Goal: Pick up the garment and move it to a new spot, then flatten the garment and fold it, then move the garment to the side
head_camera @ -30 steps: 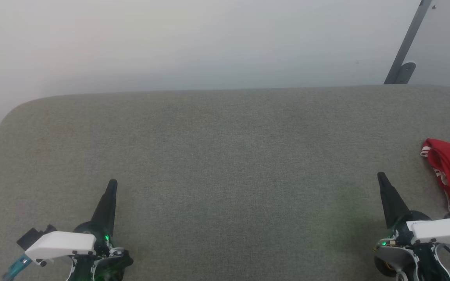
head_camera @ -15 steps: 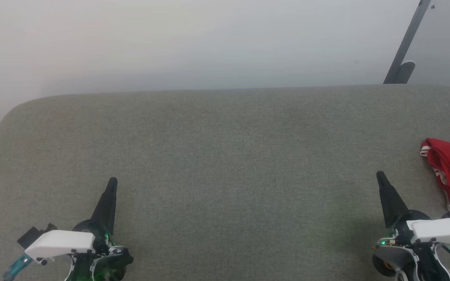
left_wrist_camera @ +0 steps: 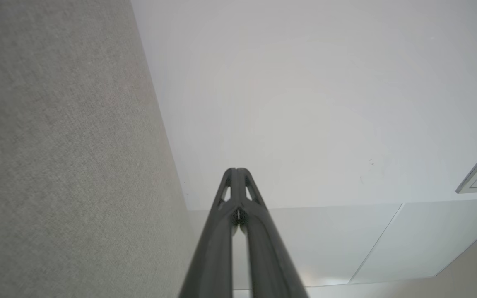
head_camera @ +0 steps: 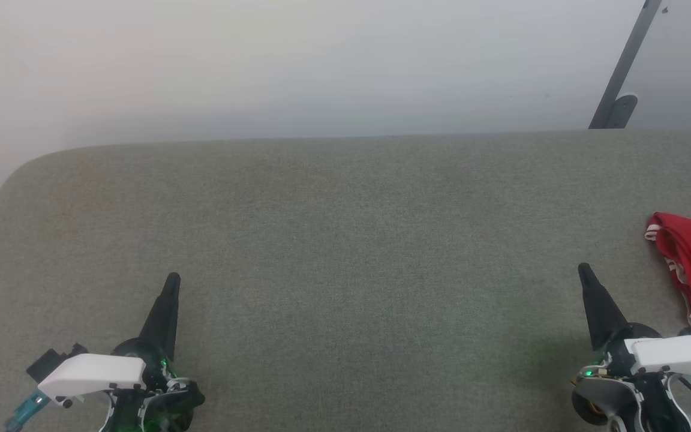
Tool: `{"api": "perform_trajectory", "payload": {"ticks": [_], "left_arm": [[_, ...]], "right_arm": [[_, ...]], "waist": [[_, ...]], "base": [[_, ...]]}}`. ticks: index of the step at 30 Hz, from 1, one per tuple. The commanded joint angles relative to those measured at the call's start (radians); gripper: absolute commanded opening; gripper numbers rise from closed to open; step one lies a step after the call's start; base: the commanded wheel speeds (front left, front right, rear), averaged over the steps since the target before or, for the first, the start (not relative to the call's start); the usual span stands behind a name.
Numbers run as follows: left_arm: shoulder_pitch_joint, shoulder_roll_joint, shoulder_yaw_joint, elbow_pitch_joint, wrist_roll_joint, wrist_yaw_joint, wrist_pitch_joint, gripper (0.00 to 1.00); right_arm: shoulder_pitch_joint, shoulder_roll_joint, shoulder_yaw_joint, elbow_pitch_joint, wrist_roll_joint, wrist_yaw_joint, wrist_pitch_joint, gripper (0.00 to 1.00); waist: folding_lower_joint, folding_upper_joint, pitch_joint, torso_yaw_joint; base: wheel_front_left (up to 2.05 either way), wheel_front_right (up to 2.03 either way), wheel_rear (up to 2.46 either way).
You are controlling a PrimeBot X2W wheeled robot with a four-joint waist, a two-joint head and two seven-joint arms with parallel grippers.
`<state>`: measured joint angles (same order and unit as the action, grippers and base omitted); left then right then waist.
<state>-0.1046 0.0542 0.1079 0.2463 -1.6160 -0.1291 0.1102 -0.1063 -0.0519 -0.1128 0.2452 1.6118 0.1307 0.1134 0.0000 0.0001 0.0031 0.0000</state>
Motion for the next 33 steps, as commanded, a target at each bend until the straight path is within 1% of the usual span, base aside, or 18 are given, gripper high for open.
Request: {"api": "perform_trajectory", "payload": {"ticks": [1,33], "left_arm": [[-0.01,-0.002,0.005,0.0,0.0,-0.003,0.005,0.0],[-0.01,-0.003,0.006,0.0,0.003,-0.003,0.006,0.0]], "right_arm": [[-0.006,0.004,-0.002,0.001,0.003,0.0,0.003,0.0],[-0.006,0.004,-0.002,0.001,0.002,0.0,0.004,0.0]], "waist": [[0.0,-0.0001,0.0,0.0],[0.0,-0.0001,0.0,0.0]], "base": [[0.0,0.0,0.0],[0.0,0.0,0.0]]}}
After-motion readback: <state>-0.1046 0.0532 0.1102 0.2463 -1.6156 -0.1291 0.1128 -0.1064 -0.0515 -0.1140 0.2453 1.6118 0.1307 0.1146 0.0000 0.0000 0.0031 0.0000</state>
